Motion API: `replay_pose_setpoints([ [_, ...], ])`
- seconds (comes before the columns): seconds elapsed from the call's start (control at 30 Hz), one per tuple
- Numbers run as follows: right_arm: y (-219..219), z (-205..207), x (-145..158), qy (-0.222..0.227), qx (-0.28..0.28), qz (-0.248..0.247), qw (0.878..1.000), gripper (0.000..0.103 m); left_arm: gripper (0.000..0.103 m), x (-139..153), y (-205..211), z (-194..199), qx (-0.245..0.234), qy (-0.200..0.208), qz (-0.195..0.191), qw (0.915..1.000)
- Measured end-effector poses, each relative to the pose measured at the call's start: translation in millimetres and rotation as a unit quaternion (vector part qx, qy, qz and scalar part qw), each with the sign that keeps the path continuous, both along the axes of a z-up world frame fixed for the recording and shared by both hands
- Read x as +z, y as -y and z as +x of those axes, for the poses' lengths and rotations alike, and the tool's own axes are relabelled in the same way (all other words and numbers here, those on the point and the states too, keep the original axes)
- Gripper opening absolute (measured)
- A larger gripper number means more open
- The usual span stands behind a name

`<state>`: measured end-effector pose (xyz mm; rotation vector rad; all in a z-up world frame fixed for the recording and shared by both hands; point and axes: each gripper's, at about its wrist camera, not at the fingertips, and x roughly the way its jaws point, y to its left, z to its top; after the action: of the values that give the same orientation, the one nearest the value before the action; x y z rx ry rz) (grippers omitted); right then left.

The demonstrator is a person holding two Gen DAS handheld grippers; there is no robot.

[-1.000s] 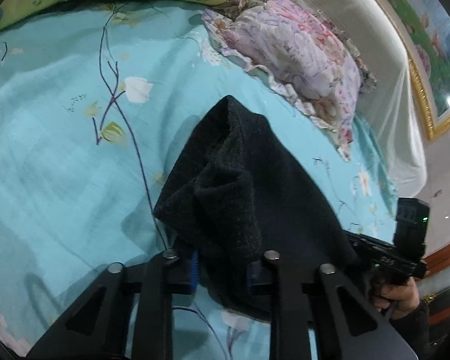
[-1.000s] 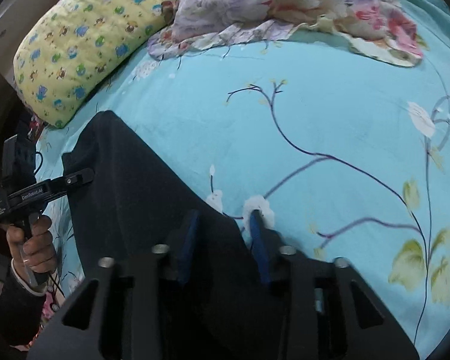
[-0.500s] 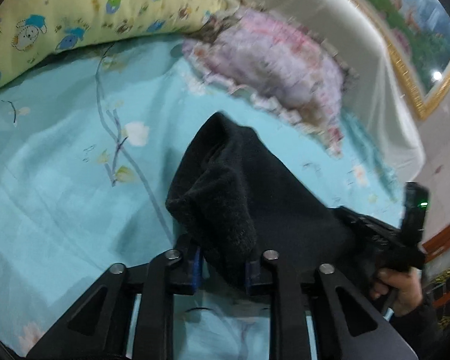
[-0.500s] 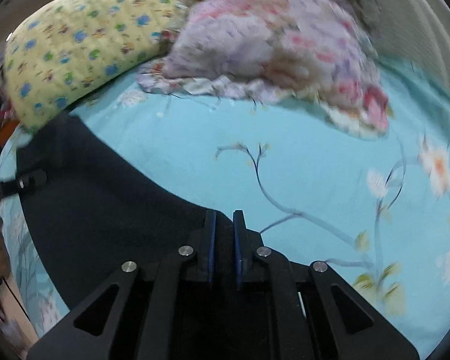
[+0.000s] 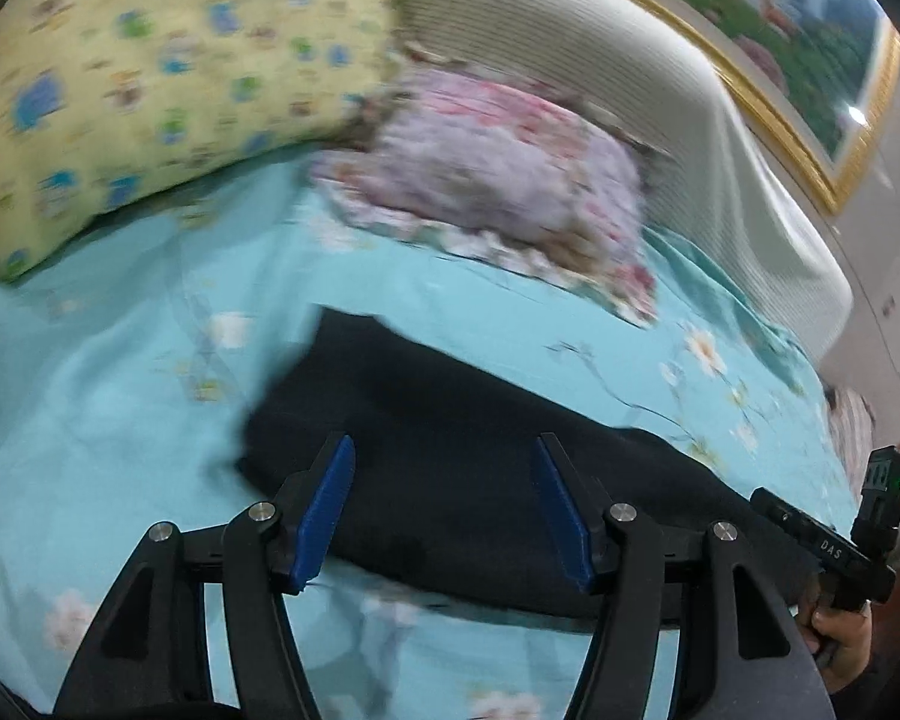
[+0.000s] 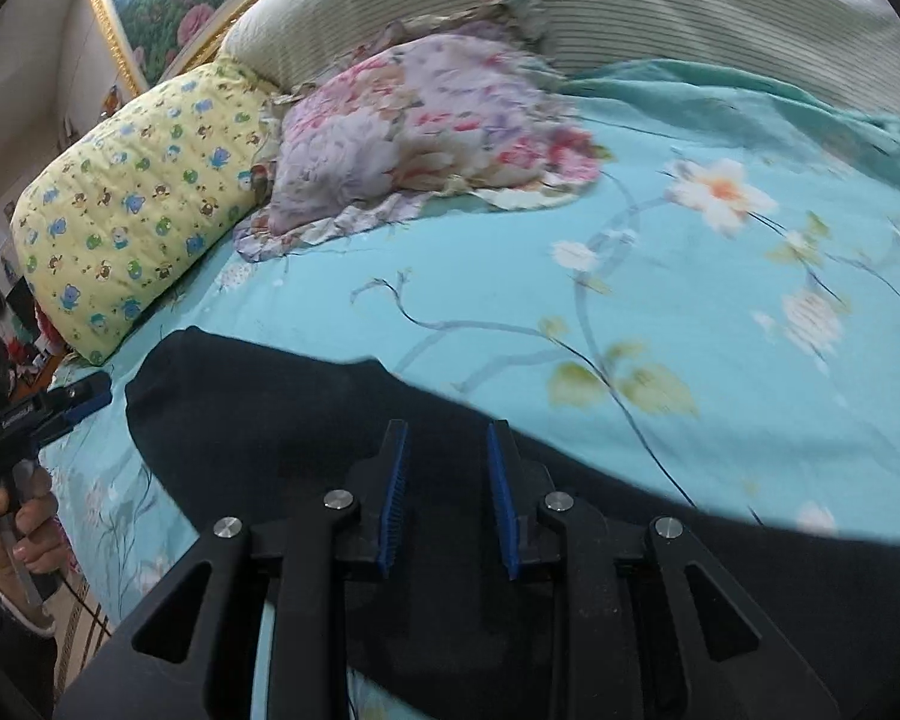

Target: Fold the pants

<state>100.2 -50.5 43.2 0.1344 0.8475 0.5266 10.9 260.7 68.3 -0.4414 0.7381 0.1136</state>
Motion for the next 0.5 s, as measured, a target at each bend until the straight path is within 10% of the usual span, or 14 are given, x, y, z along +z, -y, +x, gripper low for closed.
replay_pose_setpoints([
  [0.5, 110, -83, -3, -0.021, -0.108, 0.040, 0.993, 0.047, 0.068, -12, 177, 64, -0.194, -0.037, 0.011, 0.9803],
])
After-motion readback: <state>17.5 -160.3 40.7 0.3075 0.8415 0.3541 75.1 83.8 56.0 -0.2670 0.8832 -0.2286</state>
